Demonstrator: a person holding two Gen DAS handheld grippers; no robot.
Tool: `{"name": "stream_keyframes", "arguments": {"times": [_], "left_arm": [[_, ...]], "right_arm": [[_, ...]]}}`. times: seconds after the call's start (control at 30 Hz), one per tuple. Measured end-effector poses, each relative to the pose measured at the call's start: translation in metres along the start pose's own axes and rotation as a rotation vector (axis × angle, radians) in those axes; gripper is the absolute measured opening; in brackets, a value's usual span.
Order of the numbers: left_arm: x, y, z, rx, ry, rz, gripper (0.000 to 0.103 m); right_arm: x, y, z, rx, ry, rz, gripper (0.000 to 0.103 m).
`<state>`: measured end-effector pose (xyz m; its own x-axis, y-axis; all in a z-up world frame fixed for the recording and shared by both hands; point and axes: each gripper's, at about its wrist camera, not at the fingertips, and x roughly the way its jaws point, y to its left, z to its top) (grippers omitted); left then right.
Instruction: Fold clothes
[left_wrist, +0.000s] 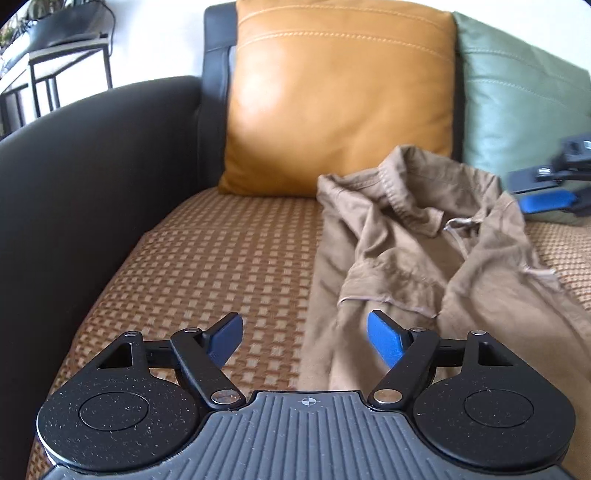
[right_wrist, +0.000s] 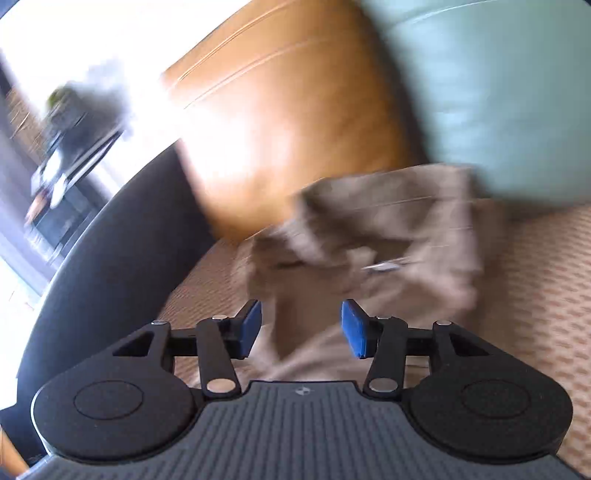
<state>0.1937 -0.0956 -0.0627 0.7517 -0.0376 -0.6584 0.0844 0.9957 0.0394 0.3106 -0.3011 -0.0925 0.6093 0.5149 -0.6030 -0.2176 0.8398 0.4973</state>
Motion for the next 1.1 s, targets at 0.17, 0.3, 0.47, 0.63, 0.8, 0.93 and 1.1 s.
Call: {"name": "stream_keyframes", "arguments": {"times": [0.17, 0.3, 0.47, 0.63, 0.8, 0.93, 1.1], "left_arm": [[0.007, 0.013, -0.014, 0.003, 0.06, -0.043, 0.085], [0.014, 0.019, -0.017, -0.024, 0.105, -0.173, 0.053], [0.022, -0.004, -0.023, 0.074, 0.12, -0.178, 0.055], [-0.001, 0.021, -0.018, -0.043, 0.114, -0.214, 0.063], [-0.071, 0.065, -0.032, -0.181, 0.072, -0.208, 0.073], [-0.101, 0.071, -0.062, -0.193, 0.131, -0.211, 0.074], [-0.125, 0.058, -0.092, -0.148, 0.191, -0.261, 0.076]], "right_arm": [[0.076, 0.028, -0.014, -0.047, 0.131, 0.0, 0.054], [0.108, 0.023, -0.024, -0.042, 0.197, -0.015, 0.044], [0.1, 0.01, -0.017, 0.012, 0.175, -0.065, 0.002], [0.084, -0.01, -0.025, 0.086, 0.145, -0.122, 0.014], [-0.017, 0.008, -0.052, 0.153, 0.018, 0.117, 0.048], [-0.09, 0.032, -0.115, 0.255, 0.047, 0.305, 0.053], [-0.123, 0.065, -0.225, 0.416, 0.219, 0.383, 0.056]]}}
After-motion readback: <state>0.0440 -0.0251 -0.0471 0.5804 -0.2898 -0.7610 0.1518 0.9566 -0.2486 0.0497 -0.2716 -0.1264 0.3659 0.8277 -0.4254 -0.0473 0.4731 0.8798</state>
